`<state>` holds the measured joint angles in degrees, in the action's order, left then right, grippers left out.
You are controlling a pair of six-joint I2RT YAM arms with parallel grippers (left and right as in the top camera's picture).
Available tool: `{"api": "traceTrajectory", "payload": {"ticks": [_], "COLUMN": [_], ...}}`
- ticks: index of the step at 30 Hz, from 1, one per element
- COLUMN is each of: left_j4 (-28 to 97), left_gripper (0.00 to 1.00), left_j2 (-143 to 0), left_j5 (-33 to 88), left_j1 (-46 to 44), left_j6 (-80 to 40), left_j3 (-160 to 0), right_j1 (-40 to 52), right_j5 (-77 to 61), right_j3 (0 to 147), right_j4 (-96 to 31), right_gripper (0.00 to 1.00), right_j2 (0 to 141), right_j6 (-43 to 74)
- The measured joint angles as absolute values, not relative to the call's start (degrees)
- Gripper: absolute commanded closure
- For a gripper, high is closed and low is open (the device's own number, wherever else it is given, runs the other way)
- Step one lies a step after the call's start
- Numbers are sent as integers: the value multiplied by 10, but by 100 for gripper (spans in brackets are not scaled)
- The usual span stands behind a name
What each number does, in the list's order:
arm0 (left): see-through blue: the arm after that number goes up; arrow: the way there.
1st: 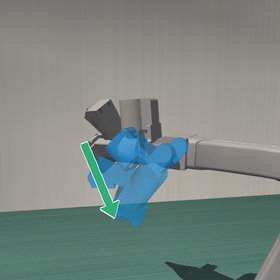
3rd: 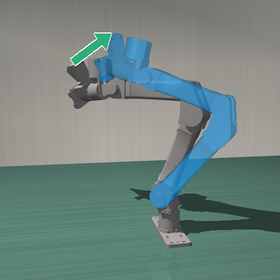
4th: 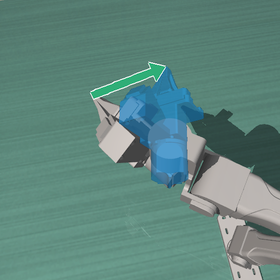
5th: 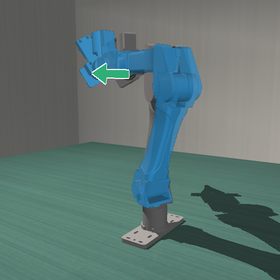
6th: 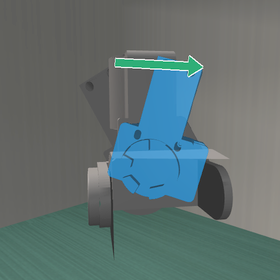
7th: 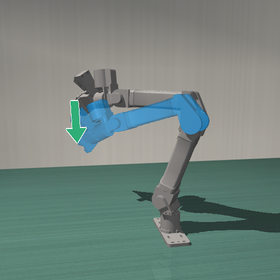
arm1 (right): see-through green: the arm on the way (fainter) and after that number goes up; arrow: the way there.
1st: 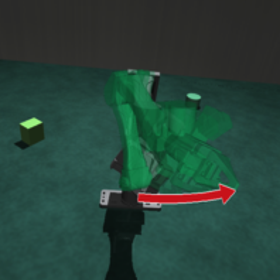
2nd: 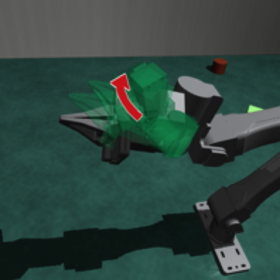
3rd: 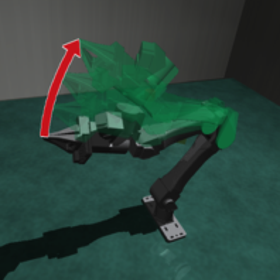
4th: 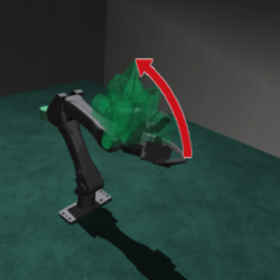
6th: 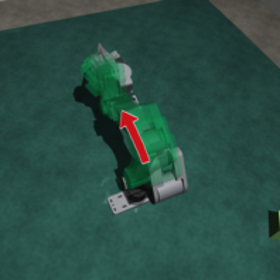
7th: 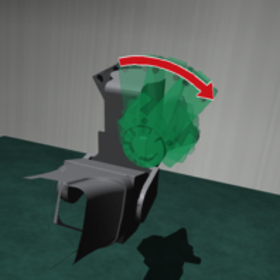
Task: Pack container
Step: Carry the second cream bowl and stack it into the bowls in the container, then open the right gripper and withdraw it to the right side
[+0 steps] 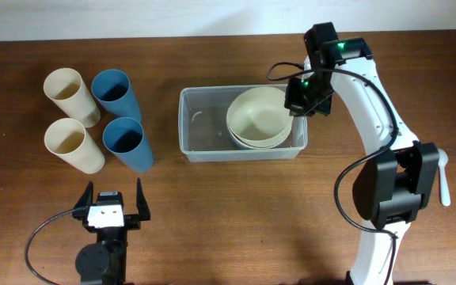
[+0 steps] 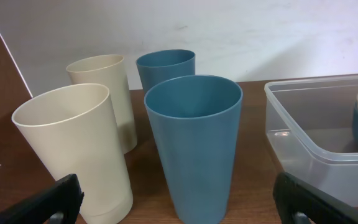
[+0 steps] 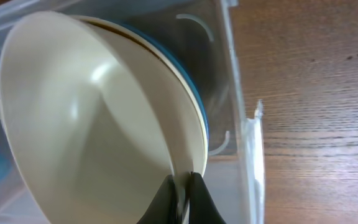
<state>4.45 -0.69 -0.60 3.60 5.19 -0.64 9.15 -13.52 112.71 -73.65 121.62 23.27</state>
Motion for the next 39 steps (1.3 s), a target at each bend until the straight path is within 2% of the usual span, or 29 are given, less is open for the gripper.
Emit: {"api": "traceTrajectory", "payload": {"ticks": [12,17,18,19,21,22,23,24,32,35,39], "left_j4": [44,44,44,44,44,44,44,44,44,44,44], "left_gripper": [0,0,0,0,0,0,0,0,0,0,0], "left_j2": [-7,-7,-7,-7,-7,-7,-7,-7,-7,-7,-7], "left_j5": [-6,-6,-6,-6,-6,-6,-6,-6,-6,-6,-6], "left_j1": [36,36,36,36,36,36,36,36,36,36,36], "left_j6": [52,52,52,52,52,52,52,52,52,52,52], "left_j3": [-6,-6,-6,-6,-6,-6,-6,-6,-6,-6,-6], "right_j1": [91,91,91,91,91,91,91,91,90,86,62], "right_j5": [-110,-145,-151,-155,-162,-164,-166,-166,-171,-161,-157], "right_j3": [1127,1127,1127,1127,1127,1127,1127,1127,1138,1190,1330], "right_j4": [-726,-713,-712,-711,-709,-708,-708,-709,-721,-737,-771], "right_gripper": [96,96,93,82,44,18,4,1,1,1,1], "right_j2": [1228,1234,1234,1234,1234,1234,1234,1234,1235,1237,1238], "right_j6": [219,191,187,185,178,178,179,177,183,191,194]}}
